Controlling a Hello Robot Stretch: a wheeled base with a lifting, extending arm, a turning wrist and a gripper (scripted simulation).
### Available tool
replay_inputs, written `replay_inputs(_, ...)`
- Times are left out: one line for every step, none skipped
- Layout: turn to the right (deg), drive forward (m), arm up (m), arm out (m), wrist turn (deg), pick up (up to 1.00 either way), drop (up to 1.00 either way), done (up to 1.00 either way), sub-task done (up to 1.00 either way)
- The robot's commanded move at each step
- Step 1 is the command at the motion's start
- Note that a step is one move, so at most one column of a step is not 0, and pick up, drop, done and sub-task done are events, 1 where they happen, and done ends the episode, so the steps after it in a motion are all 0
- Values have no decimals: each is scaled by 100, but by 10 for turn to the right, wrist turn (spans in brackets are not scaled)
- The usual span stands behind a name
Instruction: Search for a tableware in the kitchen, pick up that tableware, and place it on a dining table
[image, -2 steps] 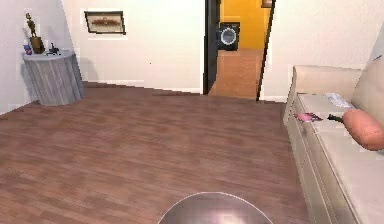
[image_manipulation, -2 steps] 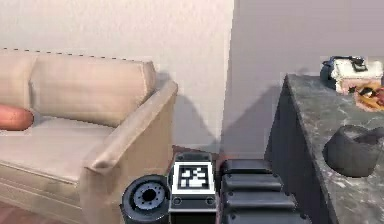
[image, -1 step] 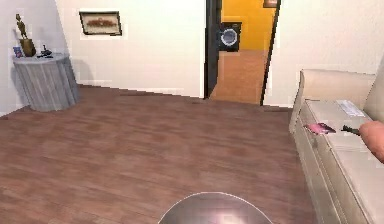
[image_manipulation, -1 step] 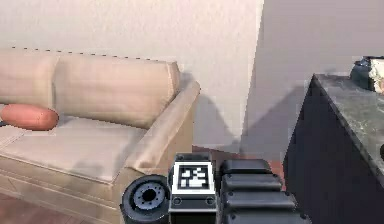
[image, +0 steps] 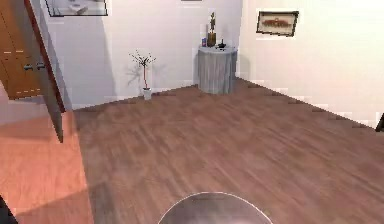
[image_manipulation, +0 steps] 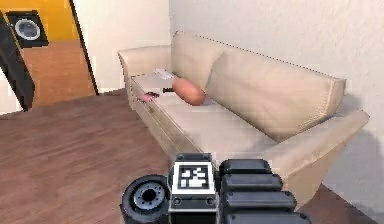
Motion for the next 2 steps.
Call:
replay_inputs(0,100,0,0,0,0,0,0,0)
replay_inputs(0,100,0,0,0,0,0,0,0)
